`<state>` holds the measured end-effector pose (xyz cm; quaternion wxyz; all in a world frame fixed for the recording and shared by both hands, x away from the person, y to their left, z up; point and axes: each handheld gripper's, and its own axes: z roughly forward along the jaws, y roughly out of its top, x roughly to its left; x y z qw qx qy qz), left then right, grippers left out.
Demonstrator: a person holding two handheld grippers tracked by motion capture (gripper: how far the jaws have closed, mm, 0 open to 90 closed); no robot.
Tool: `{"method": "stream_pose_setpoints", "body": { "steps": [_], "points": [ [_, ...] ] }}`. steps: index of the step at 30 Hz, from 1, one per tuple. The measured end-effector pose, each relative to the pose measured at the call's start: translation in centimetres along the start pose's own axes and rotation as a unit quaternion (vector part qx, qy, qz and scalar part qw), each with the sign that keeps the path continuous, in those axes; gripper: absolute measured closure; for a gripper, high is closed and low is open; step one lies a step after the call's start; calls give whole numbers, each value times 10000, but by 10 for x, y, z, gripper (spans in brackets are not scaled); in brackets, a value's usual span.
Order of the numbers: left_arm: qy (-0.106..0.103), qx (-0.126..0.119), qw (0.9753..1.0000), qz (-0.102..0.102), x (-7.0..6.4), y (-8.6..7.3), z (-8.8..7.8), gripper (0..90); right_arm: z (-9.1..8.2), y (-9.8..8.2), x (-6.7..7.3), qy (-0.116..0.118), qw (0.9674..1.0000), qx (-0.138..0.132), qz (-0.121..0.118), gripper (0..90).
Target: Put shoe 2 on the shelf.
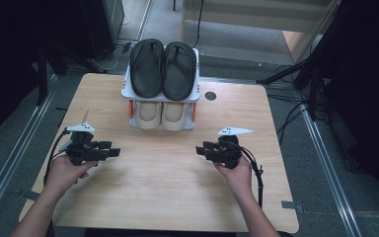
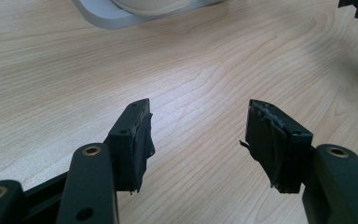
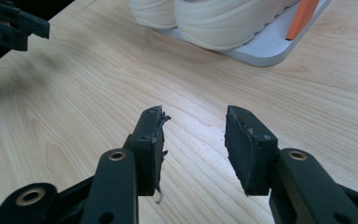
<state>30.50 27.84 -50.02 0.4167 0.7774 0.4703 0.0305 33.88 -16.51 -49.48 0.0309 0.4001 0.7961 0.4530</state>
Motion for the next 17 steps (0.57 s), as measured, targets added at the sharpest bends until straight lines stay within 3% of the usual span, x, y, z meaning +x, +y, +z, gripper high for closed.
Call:
{"method": "stream_pose_setpoints", "body": {
  "steps": [5, 17],
  "points": [
    [5, 35, 10000, -6, -1, 1, 3, 394, 1, 1, 1, -67, 9999, -54, -137, 576],
    [82, 80, 9999, -49, -6, 1, 11, 339, 4, 0, -2, -106, 9999, 19, -65, 555]
  ]
}}
